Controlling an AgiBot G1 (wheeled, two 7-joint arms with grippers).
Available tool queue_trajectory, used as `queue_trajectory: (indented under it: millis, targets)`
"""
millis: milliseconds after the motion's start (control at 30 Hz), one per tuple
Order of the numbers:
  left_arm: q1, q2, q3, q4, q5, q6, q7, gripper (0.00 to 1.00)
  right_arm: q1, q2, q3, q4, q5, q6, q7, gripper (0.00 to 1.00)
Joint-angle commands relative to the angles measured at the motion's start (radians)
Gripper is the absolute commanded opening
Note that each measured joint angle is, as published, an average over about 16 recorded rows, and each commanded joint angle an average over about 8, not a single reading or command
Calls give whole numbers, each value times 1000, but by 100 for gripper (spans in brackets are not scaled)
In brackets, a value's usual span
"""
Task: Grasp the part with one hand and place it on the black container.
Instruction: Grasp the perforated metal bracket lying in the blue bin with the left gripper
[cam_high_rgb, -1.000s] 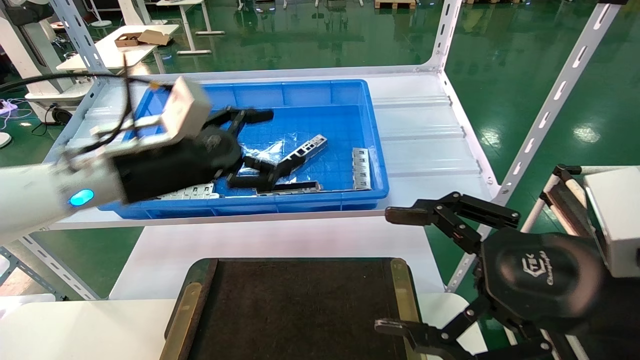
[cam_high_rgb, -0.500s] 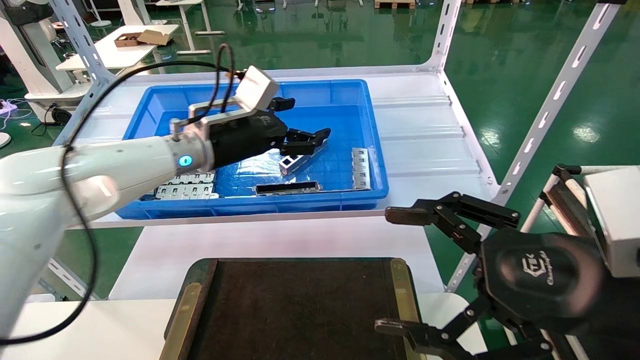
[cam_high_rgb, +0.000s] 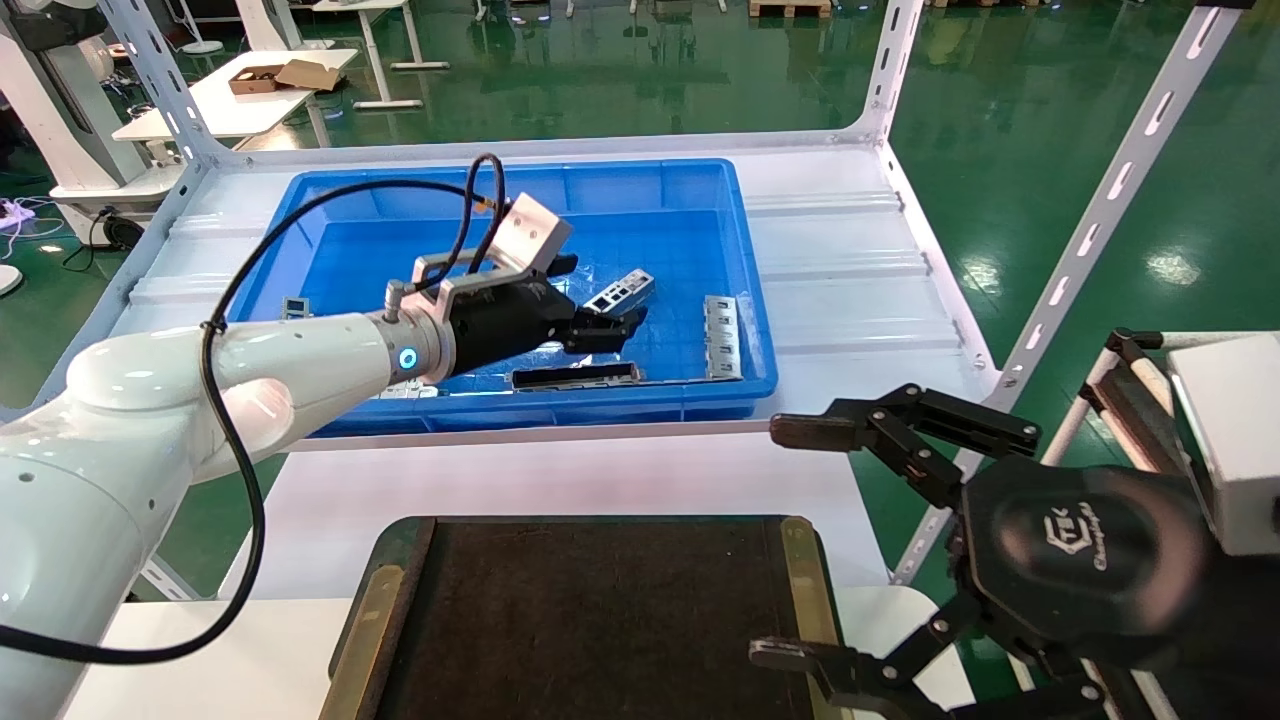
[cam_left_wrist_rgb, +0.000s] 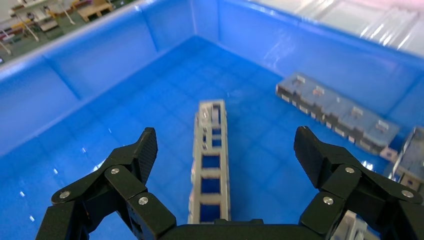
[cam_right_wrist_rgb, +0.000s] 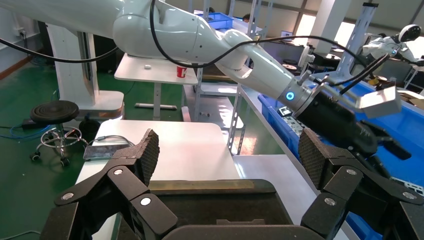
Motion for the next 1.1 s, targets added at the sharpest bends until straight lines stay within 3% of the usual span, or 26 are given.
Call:
queue_trajectory:
  millis: [33,100,167,233,1100]
  targets:
    - [6,1,13,1,-1,-8,-11,38,0,0,0,0,0,0,0,13]
    - [11,1,23,-2,-5,-22,-21,13,0,0,0,0,0,0,0,0]
    - [15,1,32,-5,-12,-37,-30,3,0,0,0,0,0,0,0,0]
    - [20,0,40,-8,-19,-50,-37,0,0,0,0,0,0,0,0,0]
    - [51,-2,143,-23,-104,-117,-97,0,0,0,0,0,0,0,0,0]
